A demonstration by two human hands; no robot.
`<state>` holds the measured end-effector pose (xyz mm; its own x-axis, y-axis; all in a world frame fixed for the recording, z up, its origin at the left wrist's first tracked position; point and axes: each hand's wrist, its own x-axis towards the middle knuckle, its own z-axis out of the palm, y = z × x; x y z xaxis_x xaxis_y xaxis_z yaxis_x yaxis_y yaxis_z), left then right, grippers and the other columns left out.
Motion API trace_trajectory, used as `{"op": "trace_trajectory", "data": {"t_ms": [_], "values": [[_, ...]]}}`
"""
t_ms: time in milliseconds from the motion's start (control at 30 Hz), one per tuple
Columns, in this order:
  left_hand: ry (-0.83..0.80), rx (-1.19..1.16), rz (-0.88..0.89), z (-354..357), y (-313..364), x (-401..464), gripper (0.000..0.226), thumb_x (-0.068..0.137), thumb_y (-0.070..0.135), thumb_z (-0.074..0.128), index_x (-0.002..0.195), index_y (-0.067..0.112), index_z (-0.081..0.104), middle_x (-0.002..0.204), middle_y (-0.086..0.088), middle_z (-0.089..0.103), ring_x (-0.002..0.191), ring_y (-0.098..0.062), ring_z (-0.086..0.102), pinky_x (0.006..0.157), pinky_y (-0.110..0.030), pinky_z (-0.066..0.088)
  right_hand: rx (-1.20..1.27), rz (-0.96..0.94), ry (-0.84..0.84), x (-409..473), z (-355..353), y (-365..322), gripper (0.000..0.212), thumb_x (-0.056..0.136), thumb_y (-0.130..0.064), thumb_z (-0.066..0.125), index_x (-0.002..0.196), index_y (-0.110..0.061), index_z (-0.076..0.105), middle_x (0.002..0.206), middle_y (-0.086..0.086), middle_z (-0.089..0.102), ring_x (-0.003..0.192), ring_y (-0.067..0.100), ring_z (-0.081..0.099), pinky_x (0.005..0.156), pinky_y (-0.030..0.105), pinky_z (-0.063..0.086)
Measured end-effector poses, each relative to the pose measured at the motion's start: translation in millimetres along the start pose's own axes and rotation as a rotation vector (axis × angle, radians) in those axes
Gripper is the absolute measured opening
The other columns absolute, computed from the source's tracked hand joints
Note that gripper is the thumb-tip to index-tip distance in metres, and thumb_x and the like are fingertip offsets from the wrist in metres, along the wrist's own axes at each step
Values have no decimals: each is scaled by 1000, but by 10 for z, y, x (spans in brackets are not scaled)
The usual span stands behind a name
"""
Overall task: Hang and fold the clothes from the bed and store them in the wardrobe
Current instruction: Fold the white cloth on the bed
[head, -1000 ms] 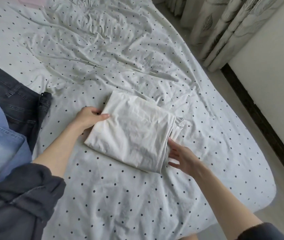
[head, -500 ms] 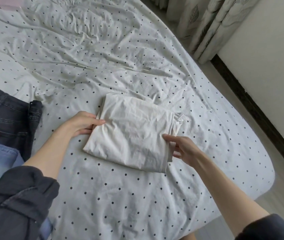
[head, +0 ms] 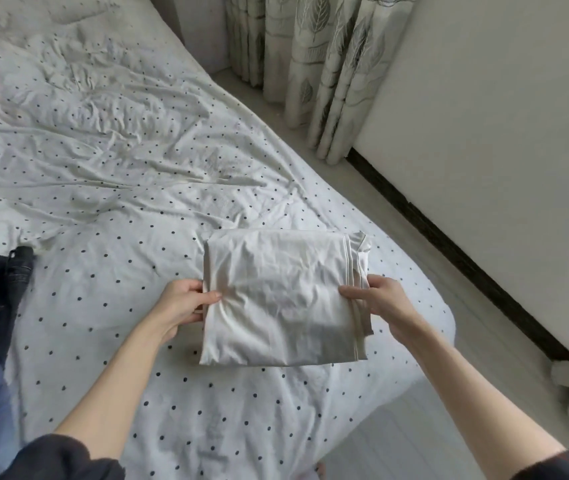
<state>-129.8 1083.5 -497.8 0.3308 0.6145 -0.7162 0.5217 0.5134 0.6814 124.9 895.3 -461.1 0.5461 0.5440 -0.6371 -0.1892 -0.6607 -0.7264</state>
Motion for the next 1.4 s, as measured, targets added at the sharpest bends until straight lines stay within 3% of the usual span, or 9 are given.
{"op": "trace_trajectory", "data": {"t_ms": [100,200,333,467,567,733,867,1167,1400], "values": [[-125,62,86,494,196,-283,13,82,3,68,95,6,67,89,-7,71,78,-17,67,55,-22,55,18,18,59,-466,-614,158,8,76,-15,75,75,-10,69,78,-1,67,77,13,60,74,29,44],[-266,137,166,1082,401,-631,13,84,2,65,97,4,66,88,-10,69,75,-20,65,59,-24,56,90,47,132,-1050,-1254,364,23,78,-14,71,98,-3,68,86,1,68,76,12,60,75,27,43],[-429,230,261,1838,653,-1099,12,84,0,64,96,2,66,91,-12,69,76,-22,65,64,-29,56,190,13,268,-1819,-1931,591,18,79,-12,69,97,-12,71,90,-3,72,81,10,65,72,25,44],[-591,329,374,2578,950,-1620,8,83,2,66,90,6,67,87,-8,72,77,-20,68,57,-25,56,313,-5,448,-2592,-2458,897,17,80,-11,68,95,-18,72,86,-7,72,80,7,64,71,24,42],[-775,439,471,3205,1185,-2063,12,82,5,69,94,3,68,91,-10,72,85,-24,68,67,-32,54,441,-12,631,-3252,-2749,1211,16,81,-10,68,96,-18,71,82,-8,71,75,6,63,66,22,41],[-1022,560,580,3939,1321,-2686,13,80,9,71,90,2,70,88,-10,73,75,-18,69,63,-28,53,572,-41,899,-4156,-2836,1552,19,83,-10,68,101,-16,68,92,-2,72,84,12,65,73,24,46],[-1238,632,644,4509,1244,-3368,9,80,4,69,89,3,70,84,-8,74,70,-14,70,57,-21,54,660,-64,1127,-4965,-2765,1777,14,84,-7,66,96,-13,66,80,-5,70,69,5,65,56,12,46],[-1696,702,791,5350,482,-5261,5,81,3,69,84,7,68,70,2,73,60,-7,68,49,-16,50,745,-15,1649,-6899,-2201,2248,13,82,-5,67,91,-14,66,85,-1,71,73,8,66,55,12,49],[-2015,666,893,5737,-84,-6995,4,82,7,70,86,7,70,80,-4,73,68,-12,70,54,-20,54,723,-21,1989,-8388,-1941,2496,22,80,-9,71,101,-11,67,99,5,72,94,17,67,86,29,49]]}}
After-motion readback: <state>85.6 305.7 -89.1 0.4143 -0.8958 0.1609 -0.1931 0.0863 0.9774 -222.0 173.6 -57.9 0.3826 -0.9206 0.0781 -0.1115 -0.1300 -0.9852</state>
